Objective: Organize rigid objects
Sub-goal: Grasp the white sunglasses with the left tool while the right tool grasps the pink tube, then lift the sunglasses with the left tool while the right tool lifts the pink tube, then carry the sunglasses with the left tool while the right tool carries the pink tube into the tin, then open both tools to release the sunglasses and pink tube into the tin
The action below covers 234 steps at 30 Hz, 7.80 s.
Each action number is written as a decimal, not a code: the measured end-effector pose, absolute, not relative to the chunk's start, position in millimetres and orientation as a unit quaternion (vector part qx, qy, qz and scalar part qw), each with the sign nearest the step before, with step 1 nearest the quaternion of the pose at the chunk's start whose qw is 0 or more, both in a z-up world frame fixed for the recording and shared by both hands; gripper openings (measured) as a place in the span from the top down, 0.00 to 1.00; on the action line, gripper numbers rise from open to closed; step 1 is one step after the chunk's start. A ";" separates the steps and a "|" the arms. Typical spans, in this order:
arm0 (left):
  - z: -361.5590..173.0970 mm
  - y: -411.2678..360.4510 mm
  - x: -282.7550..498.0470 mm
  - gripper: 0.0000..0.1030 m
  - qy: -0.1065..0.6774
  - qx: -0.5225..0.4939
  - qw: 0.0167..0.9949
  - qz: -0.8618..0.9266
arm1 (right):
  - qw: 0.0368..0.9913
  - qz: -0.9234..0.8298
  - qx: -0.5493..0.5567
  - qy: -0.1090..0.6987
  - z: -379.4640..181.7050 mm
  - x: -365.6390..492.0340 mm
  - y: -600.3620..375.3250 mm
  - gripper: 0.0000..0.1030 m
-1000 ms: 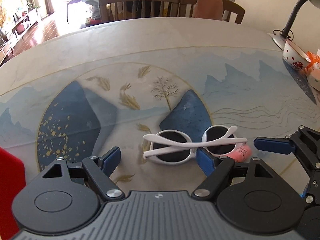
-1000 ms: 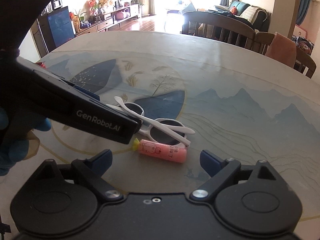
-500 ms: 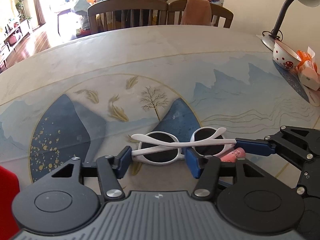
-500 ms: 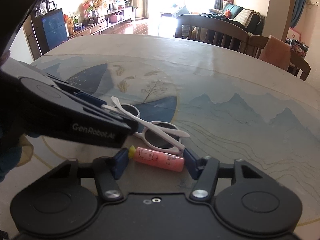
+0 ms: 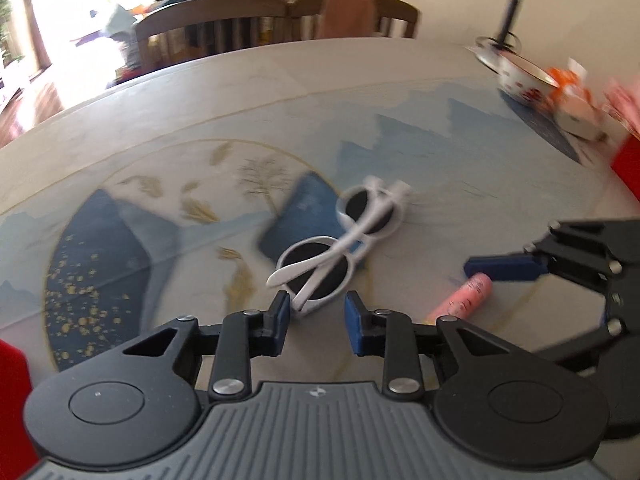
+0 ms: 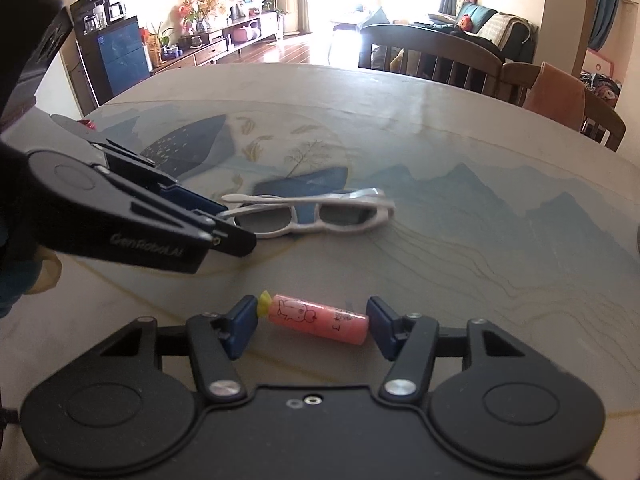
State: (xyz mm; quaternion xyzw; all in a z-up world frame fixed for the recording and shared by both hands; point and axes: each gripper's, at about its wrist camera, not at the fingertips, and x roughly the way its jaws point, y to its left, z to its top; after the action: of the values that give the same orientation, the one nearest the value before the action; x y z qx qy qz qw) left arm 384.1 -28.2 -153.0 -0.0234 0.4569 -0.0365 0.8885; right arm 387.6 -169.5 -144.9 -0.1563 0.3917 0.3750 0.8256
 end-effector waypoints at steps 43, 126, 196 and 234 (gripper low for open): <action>-148.2 -44.7 402.7 0.95 0.451 -0.010 0.891 -0.055 | 0.833 0.351 -0.115 0.411 -141.8 384.0 -203.7 0.43; -123.2 -13.0 289.0 0.62 0.433 -0.067 0.899 0.011 | 0.842 0.362 -0.090 0.390 -93.1 314.1 -202.6 0.43; -72.4 237.0 161.2 0.95 0.396 -0.099 0.906 0.110 | 0.744 0.531 -0.276 0.297 -84.9 222.5 103.0 0.43; -98.0 243.6 167.7 0.89 0.429 -0.100 0.888 0.134 | 0.740 0.528 -0.278 0.309 -92.5 222.5 106.7 0.39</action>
State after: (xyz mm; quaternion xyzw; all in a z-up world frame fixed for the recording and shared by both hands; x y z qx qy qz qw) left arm 167.7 243.6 -98.0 -0.0998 0.4294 0.1336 0.8876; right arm 222.5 106.7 -92.5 -0.2785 0.3092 0.5280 0.7403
